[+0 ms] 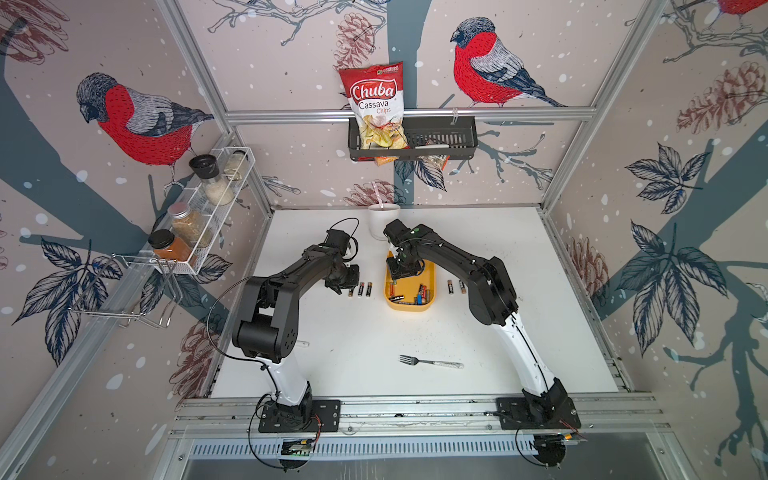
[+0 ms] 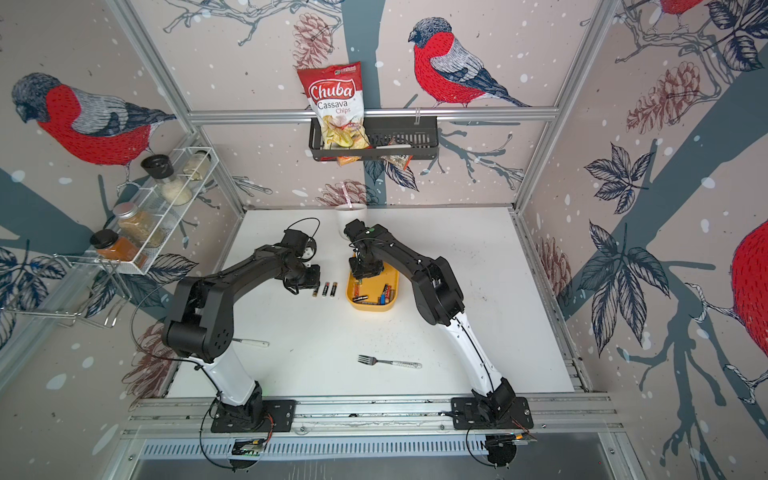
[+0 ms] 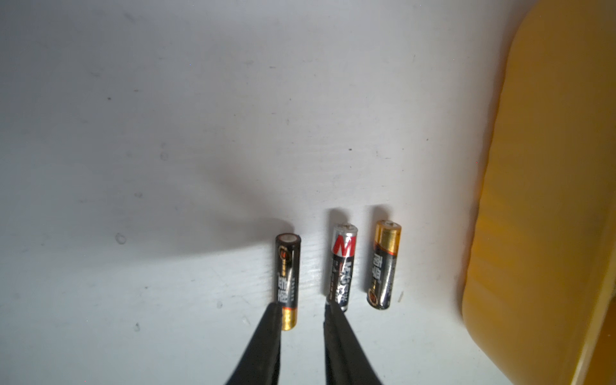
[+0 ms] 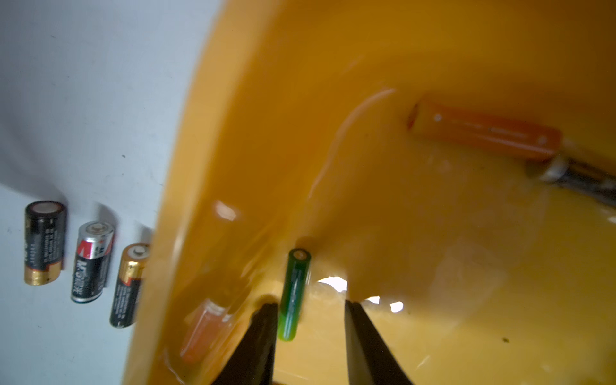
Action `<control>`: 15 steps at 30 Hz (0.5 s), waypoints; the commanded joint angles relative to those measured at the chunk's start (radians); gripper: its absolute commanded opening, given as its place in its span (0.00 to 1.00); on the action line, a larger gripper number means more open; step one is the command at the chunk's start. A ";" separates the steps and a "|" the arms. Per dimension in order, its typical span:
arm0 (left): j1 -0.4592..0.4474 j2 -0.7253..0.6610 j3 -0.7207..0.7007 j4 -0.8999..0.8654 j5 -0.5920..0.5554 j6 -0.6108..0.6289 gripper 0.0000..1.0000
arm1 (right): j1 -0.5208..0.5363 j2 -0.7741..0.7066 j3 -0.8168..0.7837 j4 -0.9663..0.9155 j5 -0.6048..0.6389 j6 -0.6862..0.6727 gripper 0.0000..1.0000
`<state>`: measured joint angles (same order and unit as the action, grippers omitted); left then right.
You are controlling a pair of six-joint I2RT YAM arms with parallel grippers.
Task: Take the batteries out of the storage box
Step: Pick up the battery from the storage box.
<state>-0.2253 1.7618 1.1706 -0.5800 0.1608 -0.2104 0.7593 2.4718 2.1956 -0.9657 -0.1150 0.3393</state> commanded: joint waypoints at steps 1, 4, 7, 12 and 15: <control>0.003 -0.012 -0.002 0.008 0.014 -0.005 0.27 | 0.003 0.008 0.010 0.014 0.007 0.000 0.39; 0.003 -0.014 -0.004 0.008 0.016 -0.007 0.27 | 0.005 0.016 0.012 0.000 0.042 -0.007 0.38; 0.003 -0.016 -0.006 0.008 0.016 -0.008 0.27 | 0.007 0.030 0.017 -0.030 0.086 -0.019 0.37; 0.003 -0.022 -0.007 0.006 0.014 -0.008 0.27 | 0.006 0.032 0.009 -0.046 0.116 -0.036 0.34; 0.003 -0.022 -0.008 0.005 0.012 -0.008 0.27 | 0.006 0.032 0.009 -0.047 0.123 -0.042 0.31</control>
<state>-0.2253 1.7485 1.1645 -0.5800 0.1638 -0.2111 0.7685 2.4928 2.2082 -0.9764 -0.0433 0.3157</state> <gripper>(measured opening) 0.275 0.313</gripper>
